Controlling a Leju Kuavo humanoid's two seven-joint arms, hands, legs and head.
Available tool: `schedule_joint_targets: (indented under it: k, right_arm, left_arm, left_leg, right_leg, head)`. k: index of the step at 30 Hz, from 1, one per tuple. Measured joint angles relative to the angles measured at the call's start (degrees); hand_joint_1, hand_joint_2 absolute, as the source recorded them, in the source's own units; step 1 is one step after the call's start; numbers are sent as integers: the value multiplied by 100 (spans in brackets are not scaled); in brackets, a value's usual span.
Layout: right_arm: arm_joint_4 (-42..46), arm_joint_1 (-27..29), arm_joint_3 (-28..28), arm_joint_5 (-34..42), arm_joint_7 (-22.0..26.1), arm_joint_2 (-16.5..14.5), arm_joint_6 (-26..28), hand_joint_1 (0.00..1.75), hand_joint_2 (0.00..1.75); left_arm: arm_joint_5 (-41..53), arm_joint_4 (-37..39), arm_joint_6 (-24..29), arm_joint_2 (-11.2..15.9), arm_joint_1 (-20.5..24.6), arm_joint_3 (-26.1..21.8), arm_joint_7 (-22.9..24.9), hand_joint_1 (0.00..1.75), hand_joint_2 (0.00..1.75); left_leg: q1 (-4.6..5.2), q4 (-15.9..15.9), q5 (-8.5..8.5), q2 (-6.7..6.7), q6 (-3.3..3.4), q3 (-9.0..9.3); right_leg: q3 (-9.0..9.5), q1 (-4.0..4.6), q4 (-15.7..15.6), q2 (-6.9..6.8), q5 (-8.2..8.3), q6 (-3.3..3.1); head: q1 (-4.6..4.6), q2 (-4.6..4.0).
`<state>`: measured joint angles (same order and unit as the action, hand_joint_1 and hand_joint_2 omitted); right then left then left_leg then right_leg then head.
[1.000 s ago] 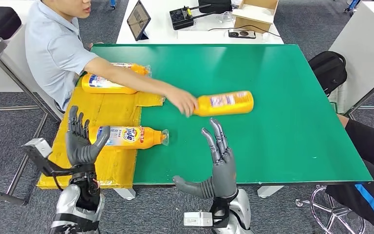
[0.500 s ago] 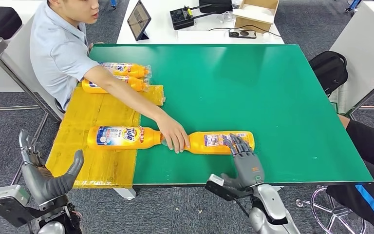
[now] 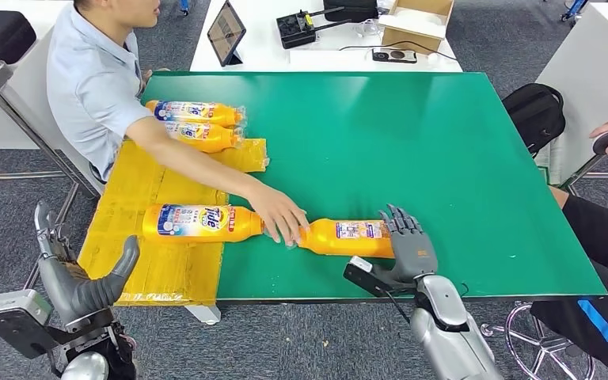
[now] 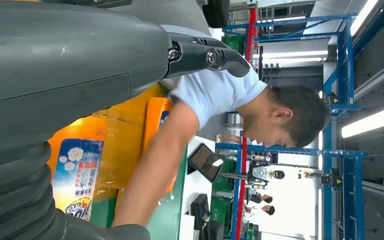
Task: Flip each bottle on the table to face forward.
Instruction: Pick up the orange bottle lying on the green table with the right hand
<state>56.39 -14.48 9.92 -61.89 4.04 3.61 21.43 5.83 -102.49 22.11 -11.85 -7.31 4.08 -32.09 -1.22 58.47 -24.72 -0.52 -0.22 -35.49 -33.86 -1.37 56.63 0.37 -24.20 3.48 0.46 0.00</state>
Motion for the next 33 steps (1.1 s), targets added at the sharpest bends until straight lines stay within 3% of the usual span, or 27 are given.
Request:
schedule_joint_targets:
  k: [8,11,15,16,20,29,33]
  right_arm:
    - [-667,-546,2,29,-133,-116,-193,0,175]
    - [-1067,-866,10,87,-406,-157,-617,19,175]
    - [-1546,-1249,44,217,-501,-182,-1038,168,175]
    - [-1639,-1313,53,250,-490,-185,-1080,175,175]
    - [-1886,-1489,58,577,-214,-182,-1252,175,175]
    - [-2037,-1501,-67,2065,1118,-91,-2036,175,175]
    - [-1931,-1285,-151,2963,1922,-69,-2386,175,175]
  left_arm:
    - [-60,83,-8,2,122,49,23,0,175]
    - [-61,114,-40,9,159,62,130,0,175]
    - [-60,164,-115,19,184,65,232,0,175]
    - [-61,179,-129,21,193,64,240,0,175]
    - [-143,241,-255,27,233,73,279,0,175]
    - [-683,523,-703,102,363,154,397,0,175]
    - [-825,640,-874,157,385,214,295,0,175]
  left_leg:
    - [-1,0,0,3,0,1]
    - [-1,0,0,6,0,9]
    - [-1,0,-3,16,0,41]
    - [-1,0,-4,17,0,49]
    - [-1,0,-5,18,1,73]
    - [-4,-1,-7,32,-1,107]
    - [-4,-1,-7,32,-1,101]
  right_leg:
    - [-1,1,1,3,0,0]
    - [5,1,1,3,0,0]
    - [31,1,-2,5,0,-1]
    - [38,1,-2,5,0,-2]
    - [57,1,-4,5,1,-3]
    - [76,6,-4,24,8,-15]
    - [78,5,-4,27,10,-16]
  head:
    - [-1,0]
    - [0,0]
    - [1,0]
    - [1,0]
    - [2,0]
    - [1,0]
    - [1,0]
